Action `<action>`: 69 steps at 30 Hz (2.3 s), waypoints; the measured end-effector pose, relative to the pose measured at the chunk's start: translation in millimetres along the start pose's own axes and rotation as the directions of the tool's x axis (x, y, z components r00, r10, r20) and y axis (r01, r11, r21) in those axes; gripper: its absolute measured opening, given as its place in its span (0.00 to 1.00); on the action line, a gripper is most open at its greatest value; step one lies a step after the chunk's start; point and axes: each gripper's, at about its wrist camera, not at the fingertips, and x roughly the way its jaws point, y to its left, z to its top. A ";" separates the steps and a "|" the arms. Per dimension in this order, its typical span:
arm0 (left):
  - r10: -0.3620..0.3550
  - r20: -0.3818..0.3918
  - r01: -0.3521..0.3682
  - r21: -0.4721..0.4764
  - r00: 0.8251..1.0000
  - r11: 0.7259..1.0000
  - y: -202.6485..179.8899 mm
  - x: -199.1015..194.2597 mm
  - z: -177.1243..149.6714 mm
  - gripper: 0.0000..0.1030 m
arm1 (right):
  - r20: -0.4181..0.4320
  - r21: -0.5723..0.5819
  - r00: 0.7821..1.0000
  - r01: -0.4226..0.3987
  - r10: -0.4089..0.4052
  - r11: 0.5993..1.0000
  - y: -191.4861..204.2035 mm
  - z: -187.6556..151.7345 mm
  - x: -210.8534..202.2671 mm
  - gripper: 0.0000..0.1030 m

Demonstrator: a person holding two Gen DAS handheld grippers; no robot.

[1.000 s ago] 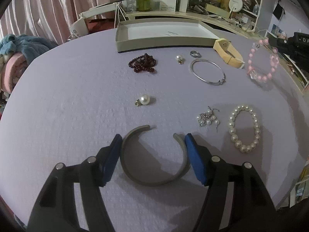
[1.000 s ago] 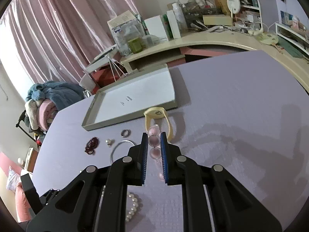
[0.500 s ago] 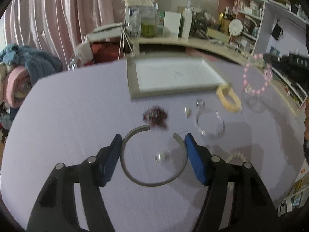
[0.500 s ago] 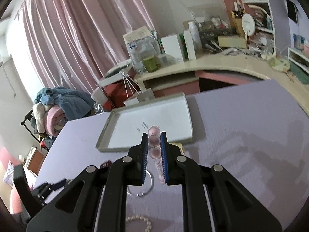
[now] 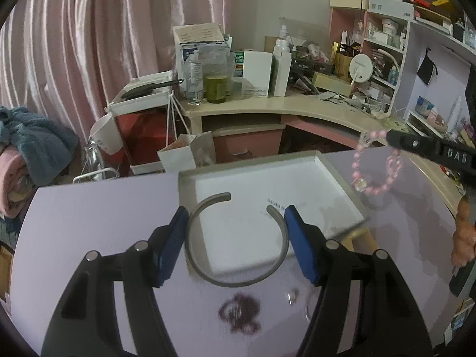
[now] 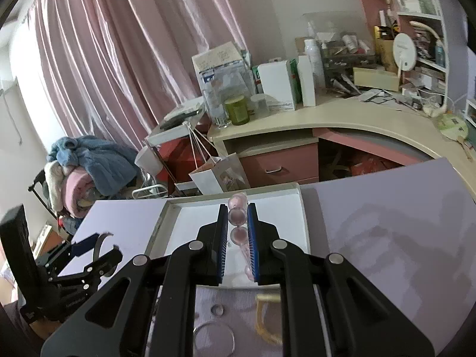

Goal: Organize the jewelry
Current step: 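Carry the pink bracelet toward the grey tray with the right gripper while the left gripper grasps the silver cuff, then release the pink bracelet in the tray with the right gripper while the left lowers the cuff in and opens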

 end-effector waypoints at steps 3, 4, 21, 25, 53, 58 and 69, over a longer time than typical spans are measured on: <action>-0.010 -0.017 0.010 -0.010 1.000 1.000 1.4 24.4 12.3 0.64 | -0.046 0.003 0.999 -0.007 0.008 1.000 1.7 3.0 26.2 0.13; -0.014 -0.025 0.013 -0.014 1.000 1.000 2.4 32.8 15.6 0.64 | -0.066 0.009 0.998 -0.013 0.014 1.000 1.5 3.1 36.8 0.13; -0.035 -0.073 0.035 -0.012 0.997 0.999 15.8 105.2 33.8 0.64 | -0.223 0.014 0.973 0.065 -0.060 0.998 -23.6 0.1 130.9 0.26; -0.040 -0.072 0.039 -0.010 0.997 0.999 13.1 108.8 34.6 0.64 | -0.167 -0.012 0.983 0.079 -0.080 0.997 -26.8 -0.1 112.9 0.61; 0.007 -0.076 -0.009 -0.020 0.997 1.000 6.3 139.3 30.2 0.82 | -0.127 0.010 0.983 0.133 -0.131 0.991 -35.1 -23.9 63.6 0.61; 0.026 0.003 -0.026 -0.038 1.000 0.999 18.2 90.3 27.5 0.85 | -0.089 0.009 0.988 0.126 -0.125 0.992 -27.2 -29.6 38.5 0.61; 0.149 0.148 -0.132 -0.122 0.978 0.984 43.1 -56.3 -49.6 0.92 | -0.052 -0.060 0.995 0.085 -0.088 0.995 8.5 -88.4 -32.6 0.61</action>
